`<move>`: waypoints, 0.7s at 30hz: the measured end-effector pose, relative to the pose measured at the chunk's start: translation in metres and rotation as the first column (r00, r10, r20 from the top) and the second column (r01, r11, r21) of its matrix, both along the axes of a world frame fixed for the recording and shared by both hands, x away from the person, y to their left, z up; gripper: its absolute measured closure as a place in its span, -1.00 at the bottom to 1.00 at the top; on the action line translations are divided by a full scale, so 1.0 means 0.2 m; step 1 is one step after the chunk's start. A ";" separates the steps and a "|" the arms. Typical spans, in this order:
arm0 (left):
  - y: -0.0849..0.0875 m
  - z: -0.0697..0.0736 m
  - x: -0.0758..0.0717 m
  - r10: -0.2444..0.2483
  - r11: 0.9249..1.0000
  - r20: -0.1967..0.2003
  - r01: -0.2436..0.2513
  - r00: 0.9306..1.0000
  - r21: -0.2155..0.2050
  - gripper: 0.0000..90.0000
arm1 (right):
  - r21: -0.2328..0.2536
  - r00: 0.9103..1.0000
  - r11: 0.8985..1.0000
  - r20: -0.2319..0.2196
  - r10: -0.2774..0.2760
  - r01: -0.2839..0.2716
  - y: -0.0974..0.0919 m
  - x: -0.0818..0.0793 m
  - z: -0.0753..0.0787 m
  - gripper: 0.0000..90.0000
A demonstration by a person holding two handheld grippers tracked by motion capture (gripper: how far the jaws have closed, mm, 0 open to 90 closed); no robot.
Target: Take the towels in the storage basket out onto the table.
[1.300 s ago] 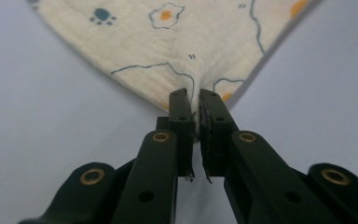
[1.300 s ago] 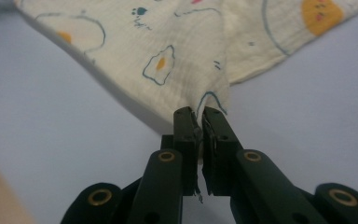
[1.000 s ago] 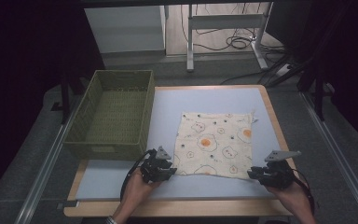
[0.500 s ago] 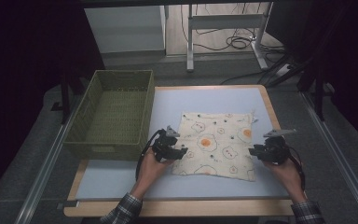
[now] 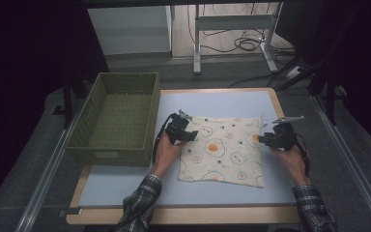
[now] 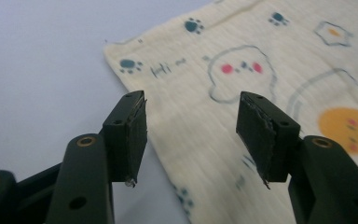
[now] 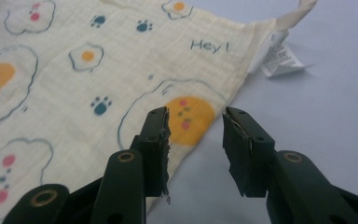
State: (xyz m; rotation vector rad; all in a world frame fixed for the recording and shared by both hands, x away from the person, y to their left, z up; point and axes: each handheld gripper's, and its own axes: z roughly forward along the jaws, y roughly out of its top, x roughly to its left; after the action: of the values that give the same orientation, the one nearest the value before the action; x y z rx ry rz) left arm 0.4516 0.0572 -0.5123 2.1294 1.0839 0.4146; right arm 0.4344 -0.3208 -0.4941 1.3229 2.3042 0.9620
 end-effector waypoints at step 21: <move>0.03 -0.10 0.33 0.113 0.993 0.004 -0.113 0.994 0.021 0.11 | -0.026 0.997 0.997 0.031 -0.076 0.077 0.02 0.37 -0.05 0.44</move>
State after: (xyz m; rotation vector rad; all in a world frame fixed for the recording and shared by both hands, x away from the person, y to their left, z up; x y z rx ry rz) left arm 0.5172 0.0622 -0.5323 2.0917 1.2072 0.4834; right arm 0.5094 -0.3174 -0.5037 1.3663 2.2194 0.9163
